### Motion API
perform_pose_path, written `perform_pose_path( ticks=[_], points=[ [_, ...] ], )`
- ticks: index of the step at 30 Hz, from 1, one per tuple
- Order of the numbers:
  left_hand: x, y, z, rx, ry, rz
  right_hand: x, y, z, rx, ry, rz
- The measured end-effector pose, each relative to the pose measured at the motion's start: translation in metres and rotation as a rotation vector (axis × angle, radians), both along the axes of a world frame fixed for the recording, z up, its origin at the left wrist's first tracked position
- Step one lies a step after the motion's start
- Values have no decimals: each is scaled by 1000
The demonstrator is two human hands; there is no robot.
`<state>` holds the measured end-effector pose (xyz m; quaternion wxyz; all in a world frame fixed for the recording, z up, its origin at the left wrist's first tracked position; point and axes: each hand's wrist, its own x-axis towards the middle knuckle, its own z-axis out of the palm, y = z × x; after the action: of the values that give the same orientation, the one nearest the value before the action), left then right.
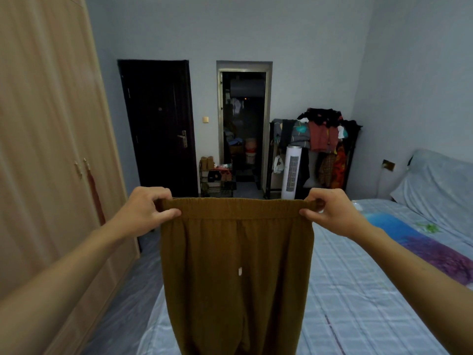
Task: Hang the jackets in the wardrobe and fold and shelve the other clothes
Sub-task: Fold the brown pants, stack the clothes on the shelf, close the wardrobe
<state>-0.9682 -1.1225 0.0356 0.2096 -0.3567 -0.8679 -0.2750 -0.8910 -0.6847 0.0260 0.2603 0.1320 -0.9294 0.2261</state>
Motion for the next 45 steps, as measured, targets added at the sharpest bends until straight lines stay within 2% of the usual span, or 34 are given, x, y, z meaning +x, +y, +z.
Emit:
perform_pose_path(
  ticks=[4,9,12,14,16,18,21,23,26,29,35,39,41,43,45],
  points=[
    [6,1,1,180,-179,12,4,-3,0,-194,-54,26],
    [10,-1,4,94,-361,1,4,-3,1,-255,-255,79],
    [15,-6,1,120,-597,-46,10,-4,-2,-442,-360,149],
    [17,-10,-4,173,-768,-151,10,-5,-10,-568,-447,160],
    [20,-5,-7,323,-923,-236,2,-10,-20,-706,-495,80],
    [23,12,-7,549,-1022,-167,-8,-21,-27,-840,-516,-71],
    [19,48,-5,684,-950,183,-24,-42,-32,-945,-511,-272],
    [21,72,-3,724,-805,278,-30,-61,-33,-977,-444,-289],
    [36,106,1,659,-632,270,-28,-93,-26,-934,-301,-226],
    [47,133,0,614,-572,243,-16,-120,-18,-914,-218,-118],
    [63,164,-10,669,-615,181,1,-138,-18,-826,-140,-9],
    [71,168,-6,858,-838,67,8,-132,-18,-756,-186,72],
    [74,166,-4,830,-900,62,8,-130,-21,-667,-171,10],
    [74,160,-6,701,-808,70,9,-125,-21,-649,-178,5],
    [68,147,-11,526,-543,113,11,-115,-18,-636,-206,63]
  ],
)
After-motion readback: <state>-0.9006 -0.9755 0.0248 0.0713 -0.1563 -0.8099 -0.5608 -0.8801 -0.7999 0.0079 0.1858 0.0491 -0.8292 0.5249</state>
